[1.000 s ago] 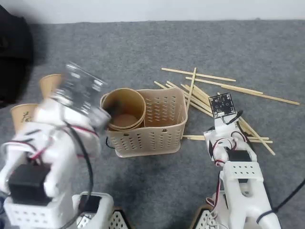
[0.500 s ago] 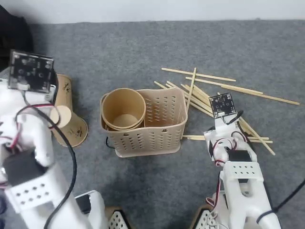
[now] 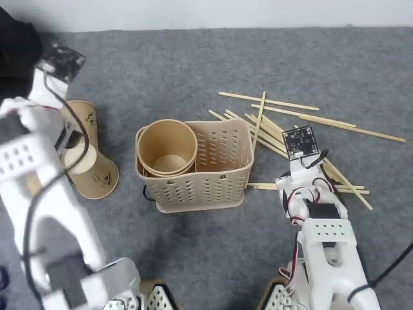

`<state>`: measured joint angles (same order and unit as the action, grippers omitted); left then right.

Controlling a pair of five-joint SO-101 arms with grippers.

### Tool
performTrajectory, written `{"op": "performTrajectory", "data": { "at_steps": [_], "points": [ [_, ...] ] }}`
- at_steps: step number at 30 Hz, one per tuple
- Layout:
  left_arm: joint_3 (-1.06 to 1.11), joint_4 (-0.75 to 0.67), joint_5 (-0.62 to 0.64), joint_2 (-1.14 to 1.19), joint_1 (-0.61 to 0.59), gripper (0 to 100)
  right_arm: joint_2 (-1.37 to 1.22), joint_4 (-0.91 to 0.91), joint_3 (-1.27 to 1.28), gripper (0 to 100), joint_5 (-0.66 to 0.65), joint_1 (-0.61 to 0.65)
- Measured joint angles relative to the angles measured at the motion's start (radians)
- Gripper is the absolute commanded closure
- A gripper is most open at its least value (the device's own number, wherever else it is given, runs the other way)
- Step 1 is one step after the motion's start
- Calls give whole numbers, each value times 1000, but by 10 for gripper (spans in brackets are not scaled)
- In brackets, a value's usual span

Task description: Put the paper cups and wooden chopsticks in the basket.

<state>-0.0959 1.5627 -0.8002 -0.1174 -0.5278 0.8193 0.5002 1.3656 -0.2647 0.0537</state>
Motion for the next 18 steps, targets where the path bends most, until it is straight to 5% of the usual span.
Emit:
{"op": "performTrajectory", "data": {
  "at_steps": [4,11,18],
  "points": [
    [-110,152,-144,104,-11,775,0,0,0,819,0,0],
    [-15,161,-295,107,-20,776,0,0,0,819,0,0],
    [94,161,-315,107,15,772,0,0,0,819,0,-3]
  ]
}}
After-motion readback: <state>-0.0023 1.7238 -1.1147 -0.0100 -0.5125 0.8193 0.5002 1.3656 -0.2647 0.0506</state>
